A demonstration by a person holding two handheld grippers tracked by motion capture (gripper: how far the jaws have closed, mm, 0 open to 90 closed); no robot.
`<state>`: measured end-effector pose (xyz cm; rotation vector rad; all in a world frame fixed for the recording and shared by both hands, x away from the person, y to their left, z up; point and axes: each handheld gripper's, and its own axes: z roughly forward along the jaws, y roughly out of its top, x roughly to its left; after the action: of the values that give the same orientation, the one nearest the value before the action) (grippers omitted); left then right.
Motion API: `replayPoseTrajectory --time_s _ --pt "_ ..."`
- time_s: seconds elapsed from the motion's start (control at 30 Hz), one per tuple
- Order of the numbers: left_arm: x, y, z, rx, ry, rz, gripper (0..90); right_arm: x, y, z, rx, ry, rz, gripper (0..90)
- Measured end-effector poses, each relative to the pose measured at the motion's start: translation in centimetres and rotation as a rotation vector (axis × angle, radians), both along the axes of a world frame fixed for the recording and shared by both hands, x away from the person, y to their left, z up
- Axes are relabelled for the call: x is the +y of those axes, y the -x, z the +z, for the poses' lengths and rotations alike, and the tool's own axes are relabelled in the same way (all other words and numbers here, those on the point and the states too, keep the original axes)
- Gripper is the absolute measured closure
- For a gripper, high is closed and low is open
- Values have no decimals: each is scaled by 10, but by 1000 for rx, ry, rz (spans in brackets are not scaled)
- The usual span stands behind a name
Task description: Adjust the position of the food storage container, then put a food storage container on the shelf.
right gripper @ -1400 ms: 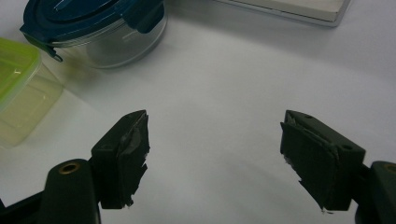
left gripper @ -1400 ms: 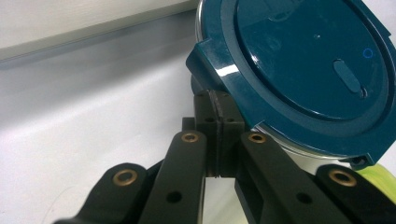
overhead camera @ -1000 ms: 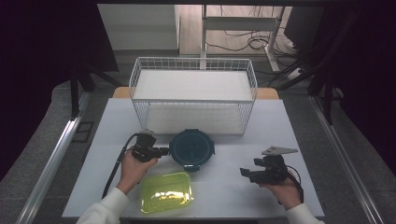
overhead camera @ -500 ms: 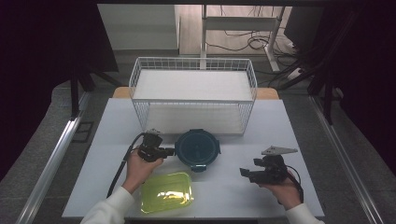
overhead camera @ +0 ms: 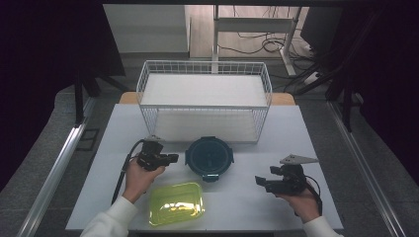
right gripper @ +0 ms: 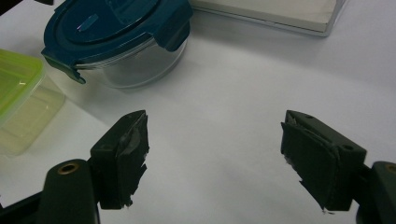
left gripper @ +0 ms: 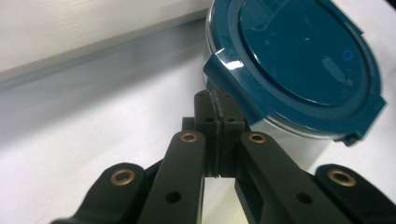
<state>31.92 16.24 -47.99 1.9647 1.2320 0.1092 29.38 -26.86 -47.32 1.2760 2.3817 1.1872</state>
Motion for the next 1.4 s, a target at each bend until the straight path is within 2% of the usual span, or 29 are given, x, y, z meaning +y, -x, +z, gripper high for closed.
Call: replayPoseTrajectory --time_s 0.17,0.27,0.37,0.47,0.8,1.0,1.2,1.4 --pt "5 9 8 -23 13 -5 801 4 0 0 18 -32 5 231" --pt "6 13 12 -40 16 21 626 7 0 0 25 -38 9 227" --pt "8 13 14 -17 22 30 427 9 -2 -1 33 -40 10 222" --pt "8 13 13 10 22 26 327 11 -2 -2 36 -35 14 218" --pt "11 13 11 50 19 28 310 11 -3 -2 37 -35 19 214" --pt "10 15 12 57 16 25 291 12 -5 0 40 -46 25 216" --pt "11 13 14 66 52 32 232 17 -9 8 28 -58 38 212" --pt "10 10 17 80 123 18 190 26 -14 14 34 -90 51 208"
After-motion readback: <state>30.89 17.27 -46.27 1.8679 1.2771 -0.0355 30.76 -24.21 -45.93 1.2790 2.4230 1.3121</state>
